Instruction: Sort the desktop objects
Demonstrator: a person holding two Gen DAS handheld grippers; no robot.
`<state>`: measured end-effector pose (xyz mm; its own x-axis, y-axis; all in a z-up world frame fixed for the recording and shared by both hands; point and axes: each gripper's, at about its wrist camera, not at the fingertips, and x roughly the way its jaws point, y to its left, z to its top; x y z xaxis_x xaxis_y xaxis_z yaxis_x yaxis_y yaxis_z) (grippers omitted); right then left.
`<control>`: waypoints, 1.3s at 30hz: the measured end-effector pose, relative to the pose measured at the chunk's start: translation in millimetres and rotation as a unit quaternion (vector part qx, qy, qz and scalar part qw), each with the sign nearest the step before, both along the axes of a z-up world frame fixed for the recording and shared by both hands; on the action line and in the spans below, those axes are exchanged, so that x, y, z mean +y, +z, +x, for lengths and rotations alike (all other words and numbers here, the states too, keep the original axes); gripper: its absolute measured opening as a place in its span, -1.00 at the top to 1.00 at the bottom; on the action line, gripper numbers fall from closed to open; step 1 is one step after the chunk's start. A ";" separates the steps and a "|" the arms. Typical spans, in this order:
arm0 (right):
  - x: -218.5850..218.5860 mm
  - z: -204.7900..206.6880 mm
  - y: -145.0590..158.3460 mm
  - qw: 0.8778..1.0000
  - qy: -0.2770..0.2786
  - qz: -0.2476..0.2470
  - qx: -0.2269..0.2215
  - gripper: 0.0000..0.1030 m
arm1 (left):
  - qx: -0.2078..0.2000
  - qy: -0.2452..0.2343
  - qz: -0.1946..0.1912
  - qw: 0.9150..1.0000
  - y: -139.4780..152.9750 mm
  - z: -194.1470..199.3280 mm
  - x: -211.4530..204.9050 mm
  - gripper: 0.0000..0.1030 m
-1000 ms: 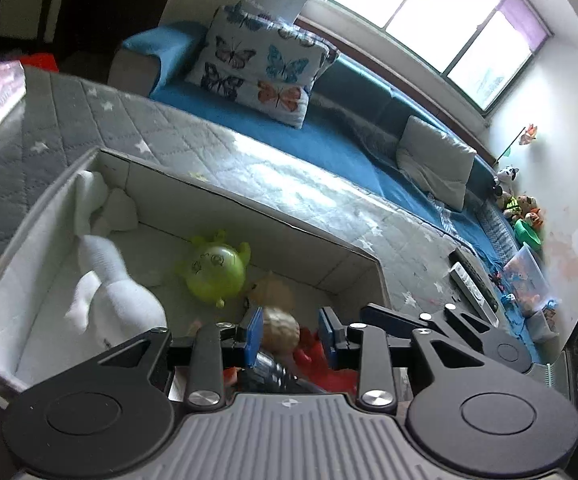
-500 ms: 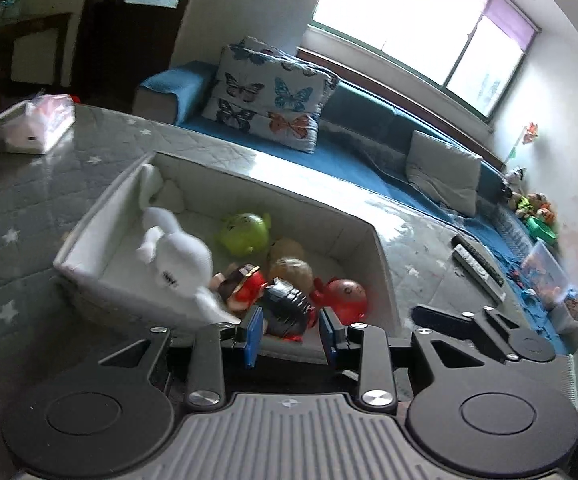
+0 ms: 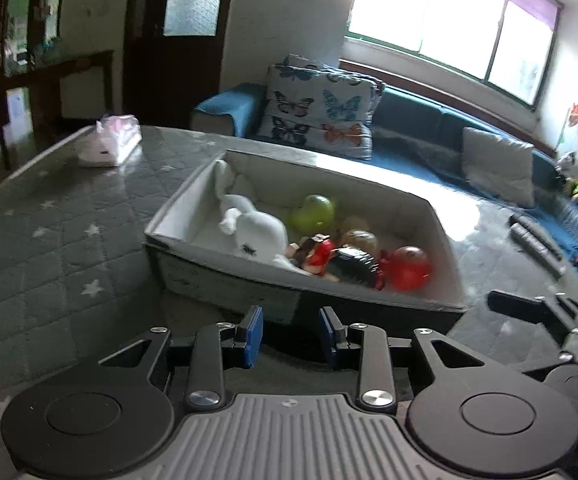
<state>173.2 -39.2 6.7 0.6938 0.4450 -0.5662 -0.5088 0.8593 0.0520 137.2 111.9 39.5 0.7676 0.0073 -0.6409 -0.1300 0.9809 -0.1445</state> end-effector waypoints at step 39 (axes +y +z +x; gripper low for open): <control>22.0 -9.0 -25.7 0.996 -0.056 0.001 0.075 -1.00 | 0.004 0.041 0.059 0.997 -11.3 -11.6 1.1 0.33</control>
<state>164.1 -17.2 -19.0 0.6473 0.3698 -0.6665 -0.3955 0.9105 0.1211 125.6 113.0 28.2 0.7559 0.1458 -0.6383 -0.2109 0.9772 -0.0265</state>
